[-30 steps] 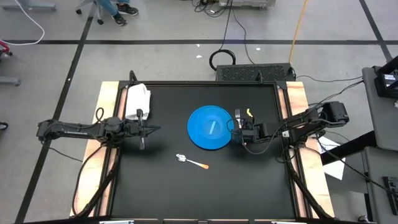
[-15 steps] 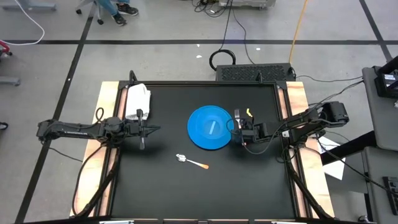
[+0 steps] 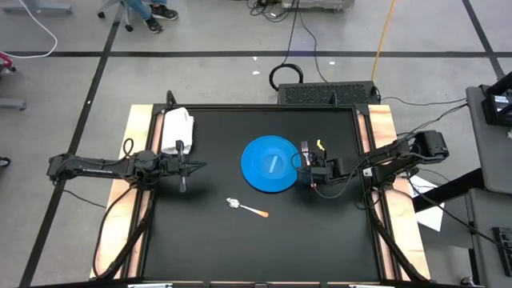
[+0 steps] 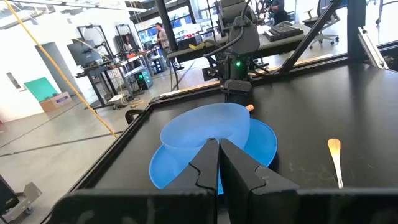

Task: Set table place
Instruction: Move the orange fork from the bottom to the right side of the blue plate on the table

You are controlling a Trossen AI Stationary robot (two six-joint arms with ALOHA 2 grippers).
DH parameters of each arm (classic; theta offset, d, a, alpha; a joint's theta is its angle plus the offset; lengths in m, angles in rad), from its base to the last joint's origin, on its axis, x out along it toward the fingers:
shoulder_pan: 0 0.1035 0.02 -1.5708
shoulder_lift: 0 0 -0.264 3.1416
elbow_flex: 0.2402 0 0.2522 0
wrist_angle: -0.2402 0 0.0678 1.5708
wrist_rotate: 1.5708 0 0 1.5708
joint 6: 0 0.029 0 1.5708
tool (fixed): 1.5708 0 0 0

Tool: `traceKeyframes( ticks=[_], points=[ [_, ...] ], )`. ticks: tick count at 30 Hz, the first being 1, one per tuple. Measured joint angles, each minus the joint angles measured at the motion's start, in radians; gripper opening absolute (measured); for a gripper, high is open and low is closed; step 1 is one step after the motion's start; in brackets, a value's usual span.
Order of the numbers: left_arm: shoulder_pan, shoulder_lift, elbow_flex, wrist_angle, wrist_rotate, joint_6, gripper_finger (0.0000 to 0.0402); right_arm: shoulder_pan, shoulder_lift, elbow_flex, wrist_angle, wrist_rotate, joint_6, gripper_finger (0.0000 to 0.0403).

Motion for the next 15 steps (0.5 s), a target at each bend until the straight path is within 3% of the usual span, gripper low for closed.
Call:
traceKeyframes(
  ticks=[15],
  points=[
    [0.0,0.0,0.0,0.0,0.0,0.0,0.0019,0.001,0.0,0.0,0.003,0.001,-0.022,0.009]
  ],
)
